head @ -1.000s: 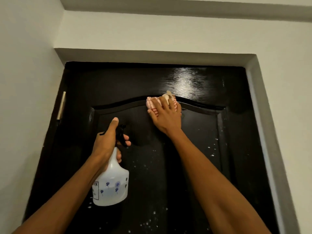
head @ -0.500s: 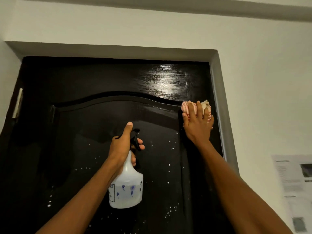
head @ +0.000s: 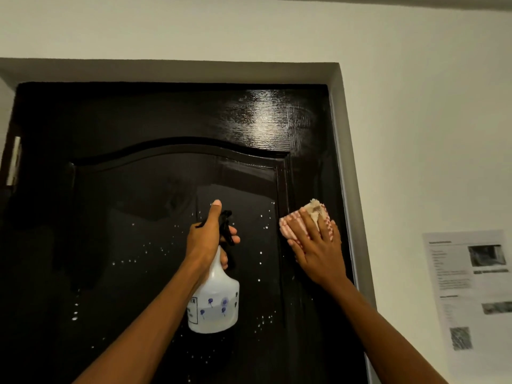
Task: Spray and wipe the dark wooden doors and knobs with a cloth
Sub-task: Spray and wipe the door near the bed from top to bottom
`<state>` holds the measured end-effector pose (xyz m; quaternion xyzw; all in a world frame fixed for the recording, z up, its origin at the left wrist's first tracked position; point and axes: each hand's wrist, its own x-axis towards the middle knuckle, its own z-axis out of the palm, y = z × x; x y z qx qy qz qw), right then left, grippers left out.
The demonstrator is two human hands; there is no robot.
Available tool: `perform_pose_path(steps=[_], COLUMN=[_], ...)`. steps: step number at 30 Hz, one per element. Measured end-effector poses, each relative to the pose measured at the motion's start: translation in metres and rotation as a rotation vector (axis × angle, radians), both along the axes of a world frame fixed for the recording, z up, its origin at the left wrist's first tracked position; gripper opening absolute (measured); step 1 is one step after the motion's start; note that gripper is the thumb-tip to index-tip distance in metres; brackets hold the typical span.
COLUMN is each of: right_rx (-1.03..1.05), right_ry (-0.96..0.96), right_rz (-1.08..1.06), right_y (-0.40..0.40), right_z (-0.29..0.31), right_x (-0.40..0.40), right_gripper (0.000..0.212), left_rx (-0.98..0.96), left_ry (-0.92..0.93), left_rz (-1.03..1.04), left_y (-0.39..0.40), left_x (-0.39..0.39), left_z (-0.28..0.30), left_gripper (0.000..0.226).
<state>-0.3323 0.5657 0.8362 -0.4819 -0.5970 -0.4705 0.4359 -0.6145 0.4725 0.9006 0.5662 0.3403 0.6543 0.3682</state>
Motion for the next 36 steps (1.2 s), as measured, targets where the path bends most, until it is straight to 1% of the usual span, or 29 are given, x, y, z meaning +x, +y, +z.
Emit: perform_pose_path(steps=[2,4,6,11,13,17,19,23,27,30,32,36], right_rx=[-0.039,-0.051,-0.048,-0.044,-0.021,0.027,0.016,0.015,0.037,0.060,0.067,0.068], right_ry=[0.095,0.221,0.294,0.326,0.345,0.413,0.408,0.284,0.373,0.359,0.358,0.375], right_rz=[0.007,0.009,0.026,0.017,0.017,0.059,0.071,0.077,0.080,0.093,0.109,0.116], right_y=[-0.003,-0.003,0.000,0.001,0.001,0.000,0.002,0.011,0.017,0.017,0.017,0.018], right_z=[0.001,-0.001,-0.006,-0.007,-0.006,0.002,0.009,0.020,0.026,0.022,0.020,0.024], right_x=[-0.002,-0.010,-0.016,-0.020,-0.024,-0.046,-0.062,-0.103,-0.121,-0.122,-0.125,-0.125], right_gripper=[0.058,0.060,0.062,0.064,0.064,0.060,0.059,0.057,0.058,0.057,0.058,0.058], left_rx=[0.006,-0.003,-0.024,-0.019,0.002,-0.017,-0.011,0.029,0.004,0.025,0.029,0.023], left_ry=[-0.027,-0.020,-0.012,-0.042,-0.048,-0.075,-0.075,-0.076,-0.089,-0.078,-0.058,-0.053], left_rz=[0.004,0.058,0.102,0.074,0.116,0.176,0.158,0.165,0.237,0.277,0.264,0.265], left_y=[-0.003,-0.007,-0.008,-0.008,-0.011,-0.016,-0.017,-0.017,-0.018,-0.016,-0.015,-0.019], left_x=[0.006,0.010,0.011,0.006,0.005,-0.002,-0.009,-0.029,-0.052,-0.070,-0.081,-0.084], left_z=[0.005,0.011,0.013,0.006,0.005,0.012,0.014,0.012,0.004,-0.009,-0.013,-0.009], left_gripper=[0.081,0.078,0.073,0.074,0.074,0.071,0.073,0.074,0.070,0.070,0.068,0.070])
